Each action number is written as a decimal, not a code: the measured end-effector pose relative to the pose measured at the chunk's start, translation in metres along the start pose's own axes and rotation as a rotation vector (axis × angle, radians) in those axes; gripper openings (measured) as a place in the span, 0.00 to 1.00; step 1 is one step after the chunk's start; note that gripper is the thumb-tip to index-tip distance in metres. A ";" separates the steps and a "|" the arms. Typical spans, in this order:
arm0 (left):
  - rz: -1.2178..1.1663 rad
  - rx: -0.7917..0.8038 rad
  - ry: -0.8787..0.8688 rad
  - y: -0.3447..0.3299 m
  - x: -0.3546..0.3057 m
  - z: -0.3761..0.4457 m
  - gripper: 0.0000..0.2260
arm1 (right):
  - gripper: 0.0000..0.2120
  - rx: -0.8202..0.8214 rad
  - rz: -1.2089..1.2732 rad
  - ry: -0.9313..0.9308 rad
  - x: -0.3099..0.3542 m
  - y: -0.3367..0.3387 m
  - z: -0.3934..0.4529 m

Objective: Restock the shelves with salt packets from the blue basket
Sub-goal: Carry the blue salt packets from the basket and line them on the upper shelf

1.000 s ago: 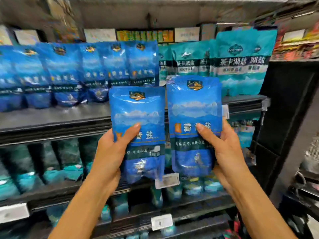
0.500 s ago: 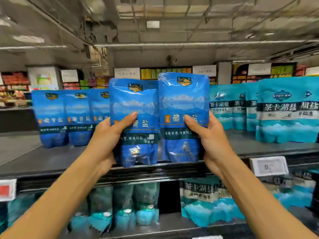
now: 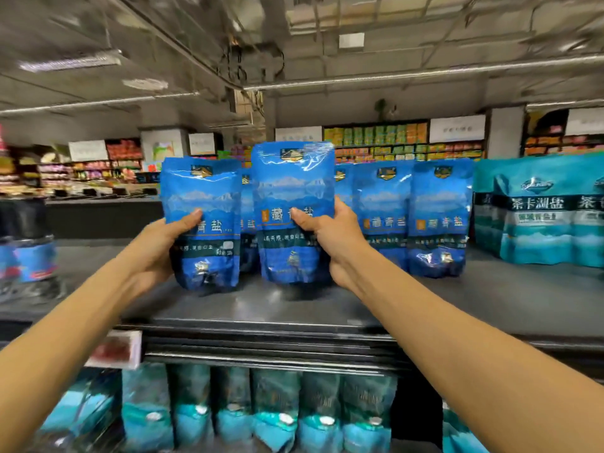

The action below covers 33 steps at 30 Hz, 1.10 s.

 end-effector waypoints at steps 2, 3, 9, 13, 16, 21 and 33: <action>0.012 -0.037 0.024 0.033 -0.001 0.008 0.25 | 0.20 0.027 -0.004 -0.027 -0.015 -0.026 0.011; 0.014 -0.046 0.032 0.046 -0.001 0.011 0.25 | 0.20 0.043 -0.011 -0.037 -0.022 -0.038 0.015; -0.010 -0.037 0.044 0.079 0.011 0.023 0.22 | 0.19 0.142 -0.161 -0.049 -0.054 -0.074 0.020; 0.433 -0.045 0.017 0.089 0.003 0.015 0.32 | 0.19 0.290 -0.523 0.056 -0.047 -0.067 0.019; 0.810 -0.102 0.088 0.102 0.001 0.014 0.26 | 0.19 0.333 -0.798 0.030 -0.051 -0.059 0.016; 0.721 -0.012 0.127 0.103 0.010 0.014 0.27 | 0.21 0.317 -0.790 -0.029 -0.056 -0.059 0.017; 0.750 0.069 0.003 0.095 0.017 0.033 0.17 | 0.24 0.289 -1.049 0.109 -0.053 -0.072 0.018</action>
Point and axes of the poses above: each hand's wrist, its own z-axis towards the middle knuckle, its own y-axis out of the back of the hand, x = y × z, the point moved 8 cm from there along z, towards the middle knuckle, and after that the axes turned 5 degrees about y, right-handed, at the moved point
